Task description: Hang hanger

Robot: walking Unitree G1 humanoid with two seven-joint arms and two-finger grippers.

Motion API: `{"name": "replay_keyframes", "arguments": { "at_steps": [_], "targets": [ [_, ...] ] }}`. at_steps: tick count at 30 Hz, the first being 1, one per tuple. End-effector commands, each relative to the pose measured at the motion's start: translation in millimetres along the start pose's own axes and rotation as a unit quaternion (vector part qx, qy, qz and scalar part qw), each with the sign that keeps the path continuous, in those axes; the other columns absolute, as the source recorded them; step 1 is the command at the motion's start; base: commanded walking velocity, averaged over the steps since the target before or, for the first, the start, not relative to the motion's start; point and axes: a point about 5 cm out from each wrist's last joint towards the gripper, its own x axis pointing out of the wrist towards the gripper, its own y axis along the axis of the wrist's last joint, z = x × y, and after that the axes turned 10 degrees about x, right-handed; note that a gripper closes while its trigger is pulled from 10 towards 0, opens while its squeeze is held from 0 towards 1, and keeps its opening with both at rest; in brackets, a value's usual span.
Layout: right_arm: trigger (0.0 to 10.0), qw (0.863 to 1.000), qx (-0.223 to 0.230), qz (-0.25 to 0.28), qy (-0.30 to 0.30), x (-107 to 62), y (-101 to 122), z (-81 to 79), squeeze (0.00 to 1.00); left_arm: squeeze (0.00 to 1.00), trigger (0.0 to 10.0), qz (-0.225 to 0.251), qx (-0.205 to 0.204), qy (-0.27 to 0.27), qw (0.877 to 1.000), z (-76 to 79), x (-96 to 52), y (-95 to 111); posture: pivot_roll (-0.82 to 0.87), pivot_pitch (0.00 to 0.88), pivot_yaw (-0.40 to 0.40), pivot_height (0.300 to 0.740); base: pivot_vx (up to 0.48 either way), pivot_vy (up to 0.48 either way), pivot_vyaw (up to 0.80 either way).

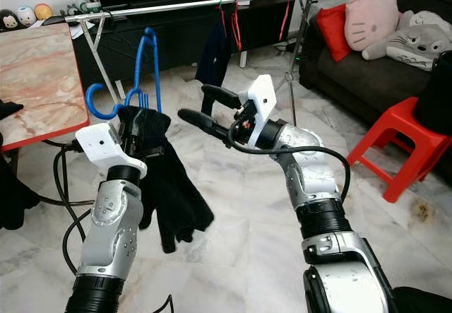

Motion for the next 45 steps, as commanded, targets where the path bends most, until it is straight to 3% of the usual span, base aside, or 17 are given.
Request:
{"name": "replay_keyframes", "arguments": {
  "at_steps": [1, 8, 11, 13, 14, 16, 18, 24, 29, 31, 32, 33, 35, 39, 42, 43, 45],
  "targets": [
    [10.0, 1.0, -0.007, 0.017, 0.0, 4.2, 11.2, -1.7, 0.0, 0.0, 10.0, 0.043, 0.04, -0.002, 0.998, 5.8, 2.0, 11.7, -0.09, 0.0, -0.021, 0.74, 0.0, 0.0, 0.0],
    [10.0, 0.999, 0.0, 0.038, -0.039, 7.6, 14.9, 3.0, 0.0, 0.0, 10.0, 0.08, 0.209, 0.059, 0.973, -4.9, -0.1, 14.0, -0.08, 0.0, -0.021, 0.74, 0.0, 0.0, 0.0],
    [10.0, 0.997, 0.0, 0.044, -0.057, 9.0, 16.9, 5.6, 0.0, 0.0, 10.0, 0.063, 0.214, 0.065, 0.973, -9.9, 3.4, 8.8, -0.08, 0.0, -0.017, 0.74, 0.0, 0.0, 0.0],
    [10.0, 0.998, -0.001, 0.043, -0.053, 10.2, 17.9, 4.4, 0.0, 0.0, 10.0, -0.001, 0.184, 0.007, 0.983, 0.4, 5.1, -9.7, -0.08, 0.0, -0.018, 0.74, 0.0, 0.0, 0.0],
    [10.0, 0.998, -0.001, 0.043, -0.053, 10.2, 17.9, 4.4, 0.0, 0.0, 10.0, -0.001, 0.184, 0.007, 0.983, 0.4, 5.1, -9.7, -0.08, 0.0, -0.018, 0.74, 0.0, 0.0, 0.0],
    [10.0, 0.999, -0.005, 0.038, -0.039, 11.8, 17.2, 1.0, 0.0, 0.0, 10.0, -0.025, 0.176, -0.064, 0.982, 14.5, 0.8, -21.5, -0.08, 0.0, -0.017, 0.74, 0.0, 0.0, 0.0],
    [10.0, 0.999, -0.017, 0.024, -0.019, 12.0, 16.2, -2.4, 0.0, 0.0, 10.0, -0.035, 0.166, -0.151, 0.974, 29.5, -4.5, -24.4, -0.08, 0.0, -0.019, 0.74, 0.0, 0.0, 0.0],
    [10.0, 0.999, -0.043, -0.003, 0.016, 10.5, 16.0, -6.2, 0.0, 0.0, 10.0, -0.068, 0.129, -0.227, 0.963, 32.3, -11.2, -27.7, -0.09, 0.0, -0.014, 0.74, 0.0, 0.0, 0.0],
    [10.0, 0.993, -0.078, -0.056, 0.072, 1.4, 12.5, -7.0, 0.0, 0.0, 10.0, -0.11, 0.153, -0.384, 0.904, 23.1, -35.5, -38.7, -0.09, 0.0, -0.013, 0.74, 0.0, 0.0, 0.0],
    [10.0, 0.989, -0.08, -0.074, 0.097, -2.3, 10.7, -8.9, 0.0, 0.0, 10.0, -0.128, 0.153, -0.413, 0.889, 18.2, -42.1, -41.0, -0.09, 0.0, -0.013, 0.74, 0.0, 0.0, 0.0],
    [10.0, 0.984, -0.084, -0.097, 0.122, -6.7, 8.2, -10.5, 0.0, 0.0, 10.0, -0.146, 0.156, -0.44, 0.872, 13.3, -48.6, -43.6, -0.09, 0.0, -0.015, 0.74, 0.0, 0.0, 0.0],
    [10.0, 0.984, -0.084, -0.097, 0.122, -6.7, 8.2, -10.5, 0.0, 0.0, 10.0, -0.146, 0.156, -0.44, 0.872, 13.3, -48.6, -43.6, -0.09, 0.0, -0.015, 0.74, 0.0, 0.0, 0.0],
    [10.0, 0.972, -0.086, -0.146, 0.163, -16.4, 3.0, -11.4, 0.0, 0.0, 10.0, -0.174, 0.155, -0.484, 0.844, 6.8, -60.1, -46.0, -0.09, 0.0, -0.016, 0.74, 0.0, 0.0, 0.0],
    [10.0, 0.951, -0.086, -0.217, 0.204, -33.8, -5.3, -7.5, 0.0, 0.0, 10.0, -0.202, 0.141, -0.525, 0.815, -0.7, -71.6, -42.9, -0.09, 0.0, -0.019, 0.74, 0.0, 0.0, 0.0],
    [10.0, 0.943, -0.087, -0.236, 0.217, -40.0, -7.5, -6.5, 0.0, 0.0, 10.0, -0.207, 0.138, -0.534, 0.808, -3.2, -73.8, -41.1, -0.09, 0.0, -0.019, 0.74, 0.0, 0.0, 0.0],
    [10.0, 0.927, -0.074, -0.278, 0.239, -53.3, -15.8, -5.0, 0.0, 0.0, 10.0, -0.21, 0.129, -0.538, 0.806, -6.0, -75.3, -38.7, -0.09, 0.0, -0.02, 0.74, 0.0, 0.0, 0.0],
    [10.0, 0.92, -0.067, -0.296, 0.249, -59.2, -19.0, -4.5, 0.0, 0.0, 10.0, -0.212, 0.124, -0.54, 0.805, -7.3, -76.0, -37.4, -0.09, 0.0, -0.02, 0.74, 0.0, 0.0, 0.0]
  ]
}}
